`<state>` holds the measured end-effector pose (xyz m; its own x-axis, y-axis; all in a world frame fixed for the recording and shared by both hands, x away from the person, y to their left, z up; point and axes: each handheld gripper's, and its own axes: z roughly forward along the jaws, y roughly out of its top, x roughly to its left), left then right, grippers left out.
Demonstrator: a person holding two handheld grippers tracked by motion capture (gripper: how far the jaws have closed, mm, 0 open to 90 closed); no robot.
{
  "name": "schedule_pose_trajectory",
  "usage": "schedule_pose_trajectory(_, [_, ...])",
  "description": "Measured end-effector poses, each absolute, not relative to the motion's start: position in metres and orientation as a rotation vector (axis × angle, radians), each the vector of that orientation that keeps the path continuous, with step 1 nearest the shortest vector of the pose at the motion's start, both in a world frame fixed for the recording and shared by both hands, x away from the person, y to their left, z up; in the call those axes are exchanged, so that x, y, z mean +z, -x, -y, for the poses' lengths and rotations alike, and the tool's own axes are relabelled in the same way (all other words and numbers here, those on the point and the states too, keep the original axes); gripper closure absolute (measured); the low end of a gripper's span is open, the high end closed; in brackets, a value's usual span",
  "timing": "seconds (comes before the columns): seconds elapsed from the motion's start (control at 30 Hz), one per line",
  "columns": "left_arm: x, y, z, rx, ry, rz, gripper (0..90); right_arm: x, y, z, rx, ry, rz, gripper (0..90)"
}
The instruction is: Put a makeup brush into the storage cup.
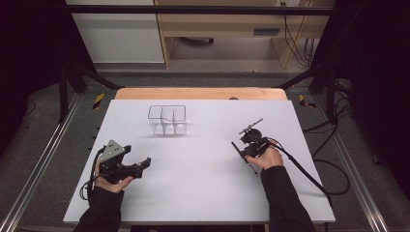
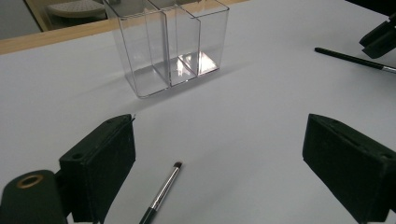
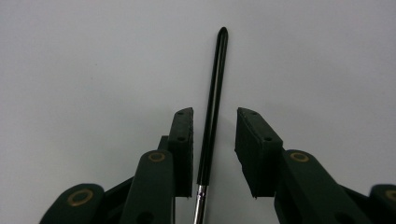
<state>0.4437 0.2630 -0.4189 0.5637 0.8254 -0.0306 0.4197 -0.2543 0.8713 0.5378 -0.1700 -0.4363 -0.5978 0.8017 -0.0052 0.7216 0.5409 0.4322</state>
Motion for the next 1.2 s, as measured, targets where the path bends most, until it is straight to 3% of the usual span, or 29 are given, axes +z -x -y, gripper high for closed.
schedule_pose_trajectory(0.6, [-0.419, -0.444, -0.263, 0.550, -1.878, -1.014, 8.8, -0.449, -0.540, 0.165, 0.451, -1.310, -2.670, 74.4])
schedule_pose_trajectory(0.97, [-0.419, -0.444, -0.262, 0.552, -1.881, -1.013, 8.8, -0.449, -0.537, 0.163, 0.449, -1.329, -2.665, 83.7])
schedule_pose_trajectory(1.2, [-0.419, -0.444, -0.262, 0.552, -1.882, -1.013, 8.9, -0.449, -0.537, 0.163, 0.452, -1.337, -2.661, 84.0])
